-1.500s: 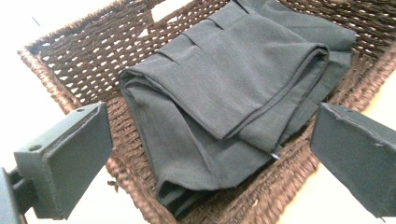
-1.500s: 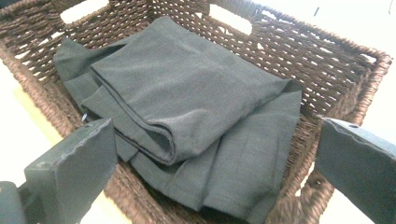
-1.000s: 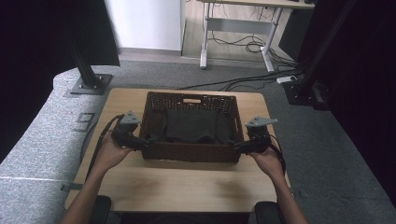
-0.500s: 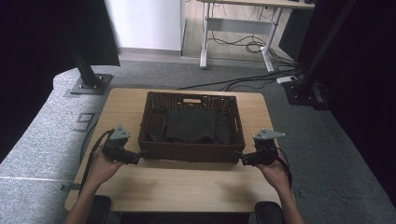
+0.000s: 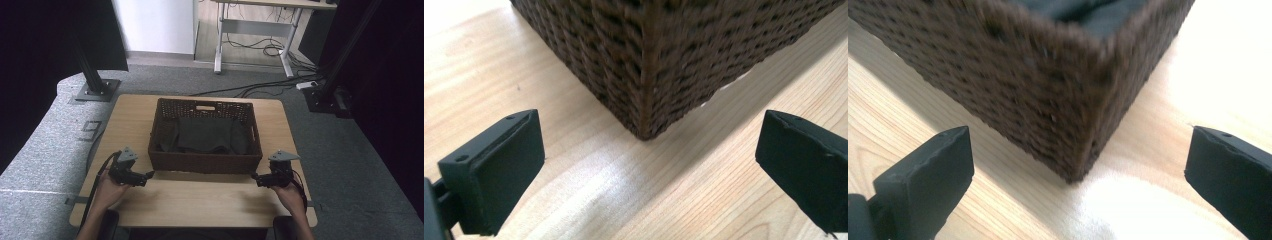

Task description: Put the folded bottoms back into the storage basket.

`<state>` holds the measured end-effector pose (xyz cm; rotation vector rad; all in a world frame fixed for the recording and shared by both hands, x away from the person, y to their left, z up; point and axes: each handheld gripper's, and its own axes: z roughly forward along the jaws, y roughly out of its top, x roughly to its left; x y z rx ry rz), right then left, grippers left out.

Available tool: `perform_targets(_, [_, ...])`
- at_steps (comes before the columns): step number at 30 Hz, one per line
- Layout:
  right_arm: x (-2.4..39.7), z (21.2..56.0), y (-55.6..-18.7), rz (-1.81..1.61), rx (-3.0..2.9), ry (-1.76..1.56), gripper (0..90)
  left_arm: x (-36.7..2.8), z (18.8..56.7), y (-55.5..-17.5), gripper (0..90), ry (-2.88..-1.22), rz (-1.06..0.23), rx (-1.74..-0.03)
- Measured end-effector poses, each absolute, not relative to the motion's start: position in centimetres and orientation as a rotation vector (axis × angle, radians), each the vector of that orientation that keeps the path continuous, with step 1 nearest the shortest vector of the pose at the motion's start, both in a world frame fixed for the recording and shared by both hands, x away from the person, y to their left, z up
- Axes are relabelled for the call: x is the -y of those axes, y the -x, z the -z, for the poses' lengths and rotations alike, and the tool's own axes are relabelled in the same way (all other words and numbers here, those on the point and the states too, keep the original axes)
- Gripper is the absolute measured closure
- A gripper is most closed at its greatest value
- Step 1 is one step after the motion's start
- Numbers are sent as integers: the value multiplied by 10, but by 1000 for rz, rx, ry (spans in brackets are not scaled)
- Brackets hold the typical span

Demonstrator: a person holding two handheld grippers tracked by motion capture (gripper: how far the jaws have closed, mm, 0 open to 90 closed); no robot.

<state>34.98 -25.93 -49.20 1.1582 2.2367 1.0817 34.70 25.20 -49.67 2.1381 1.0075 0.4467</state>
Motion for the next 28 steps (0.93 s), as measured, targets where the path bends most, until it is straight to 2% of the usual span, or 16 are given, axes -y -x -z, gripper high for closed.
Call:
perform_targets(8, [264,518,-350,-1049,-2248,-1219,0,-250,521,-350,0,-2143,-408,-1020])
perform_targets(17, [261,547,-354,-963,-2292,-1255,0,-244,547,-353,0,-2241,-401,-1023])
perform_targets(28, [255,557,-353,-967,-2286,-1247,0,-245,549,-354,0,-2231,-386,-1046])
